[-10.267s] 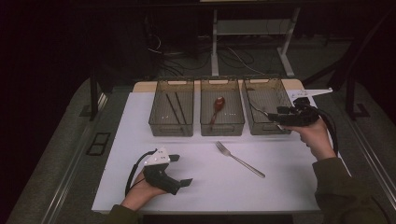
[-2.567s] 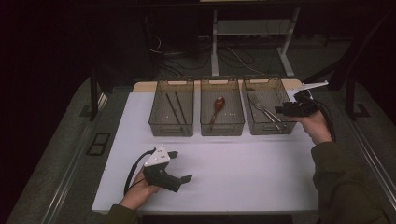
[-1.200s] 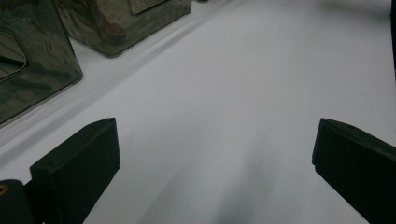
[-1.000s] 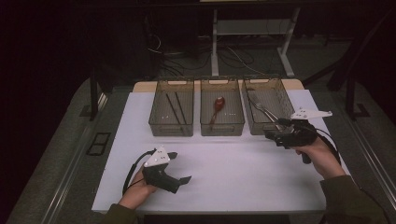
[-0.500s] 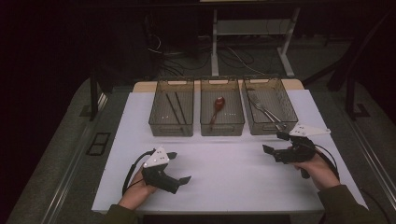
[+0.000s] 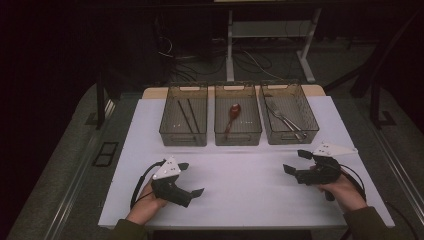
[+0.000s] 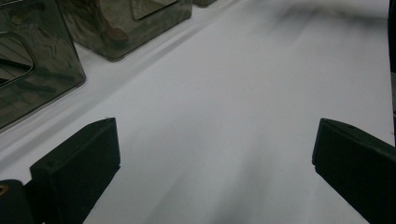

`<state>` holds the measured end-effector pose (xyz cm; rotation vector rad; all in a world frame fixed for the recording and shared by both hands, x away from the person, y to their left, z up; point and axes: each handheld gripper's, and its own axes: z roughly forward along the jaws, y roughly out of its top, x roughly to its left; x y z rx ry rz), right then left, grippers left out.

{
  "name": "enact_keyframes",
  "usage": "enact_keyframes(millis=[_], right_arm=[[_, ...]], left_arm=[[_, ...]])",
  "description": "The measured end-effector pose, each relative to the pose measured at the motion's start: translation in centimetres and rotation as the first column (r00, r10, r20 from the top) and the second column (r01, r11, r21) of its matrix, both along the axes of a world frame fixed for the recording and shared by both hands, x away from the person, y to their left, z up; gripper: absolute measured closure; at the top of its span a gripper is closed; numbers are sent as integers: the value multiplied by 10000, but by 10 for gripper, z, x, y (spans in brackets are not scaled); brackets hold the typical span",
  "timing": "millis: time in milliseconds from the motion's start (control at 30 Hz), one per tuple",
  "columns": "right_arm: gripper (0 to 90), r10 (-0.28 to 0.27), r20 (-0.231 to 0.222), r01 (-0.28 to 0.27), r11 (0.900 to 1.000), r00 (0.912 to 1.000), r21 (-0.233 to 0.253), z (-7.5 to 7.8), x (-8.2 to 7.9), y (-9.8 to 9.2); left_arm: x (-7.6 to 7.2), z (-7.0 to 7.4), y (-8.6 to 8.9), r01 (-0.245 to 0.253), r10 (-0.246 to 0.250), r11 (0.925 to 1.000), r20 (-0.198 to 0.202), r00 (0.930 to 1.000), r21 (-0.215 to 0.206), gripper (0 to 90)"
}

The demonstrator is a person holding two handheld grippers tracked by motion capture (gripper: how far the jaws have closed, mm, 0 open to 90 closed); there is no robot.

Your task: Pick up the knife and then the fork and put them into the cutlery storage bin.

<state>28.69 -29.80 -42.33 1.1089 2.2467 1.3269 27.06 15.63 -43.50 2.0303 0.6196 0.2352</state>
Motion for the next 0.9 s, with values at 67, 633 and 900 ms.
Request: enact_keyframes(millis=[67,633,900], right_arm=[[174,53,-16,-53,10000,10000,13,-1,-2,-1],[174,423,-260,-428,9989,9988,-199,-17,-22,-2],[174,418,-296,-424,9989,9987,-210,-22,-26,-7]], left_arm=[[0,0,0,3,-3,10000,7,10000,8,0],[0,0,0,-12,12,10000,18,10000,49,0],[0,-1,-1,-47,46,10000,45,10000,84,0]])
